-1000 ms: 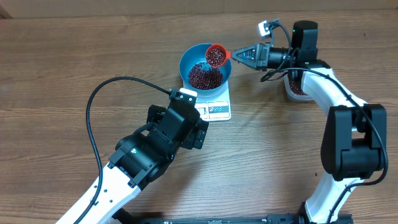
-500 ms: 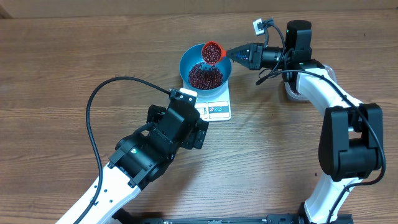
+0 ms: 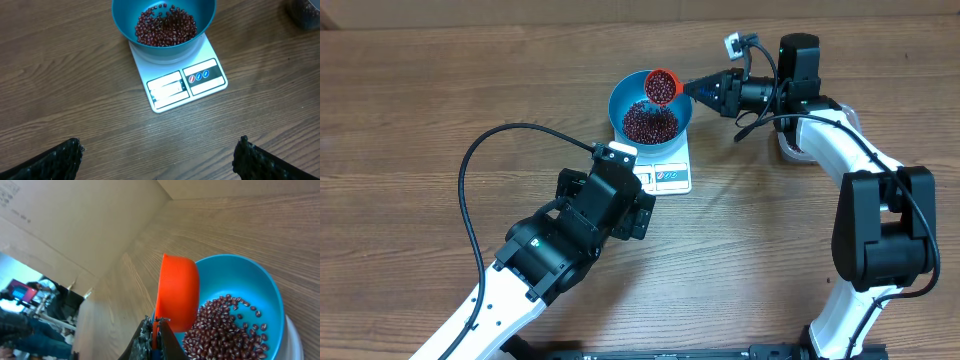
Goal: Scoop item into bowl and weigh 150g on scale
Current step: 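Tilt the red cup to pour beans into the teal bowl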
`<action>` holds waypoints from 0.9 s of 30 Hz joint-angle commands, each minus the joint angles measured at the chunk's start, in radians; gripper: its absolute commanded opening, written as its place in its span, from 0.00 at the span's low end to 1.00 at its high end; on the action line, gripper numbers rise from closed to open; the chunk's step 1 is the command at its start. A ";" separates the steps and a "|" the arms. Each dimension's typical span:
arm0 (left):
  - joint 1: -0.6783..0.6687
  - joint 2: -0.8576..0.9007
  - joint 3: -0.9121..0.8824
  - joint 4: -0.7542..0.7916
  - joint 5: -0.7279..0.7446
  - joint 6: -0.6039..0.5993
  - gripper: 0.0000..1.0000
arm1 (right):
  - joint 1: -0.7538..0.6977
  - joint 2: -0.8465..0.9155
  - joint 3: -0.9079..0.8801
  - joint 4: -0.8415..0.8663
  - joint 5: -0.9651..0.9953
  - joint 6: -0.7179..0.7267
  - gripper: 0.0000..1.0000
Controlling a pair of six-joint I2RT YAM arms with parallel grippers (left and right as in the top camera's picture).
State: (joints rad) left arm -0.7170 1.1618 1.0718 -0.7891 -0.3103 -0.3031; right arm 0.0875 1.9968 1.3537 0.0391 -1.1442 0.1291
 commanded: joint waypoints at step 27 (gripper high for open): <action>0.010 0.003 -0.004 0.000 -0.003 0.008 0.99 | 0.029 0.010 -0.005 -0.011 0.000 -0.383 0.04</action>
State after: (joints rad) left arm -0.7170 1.1618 1.0718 -0.7891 -0.3103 -0.3031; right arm 0.1139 1.9968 1.3537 0.0303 -1.1439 -0.2035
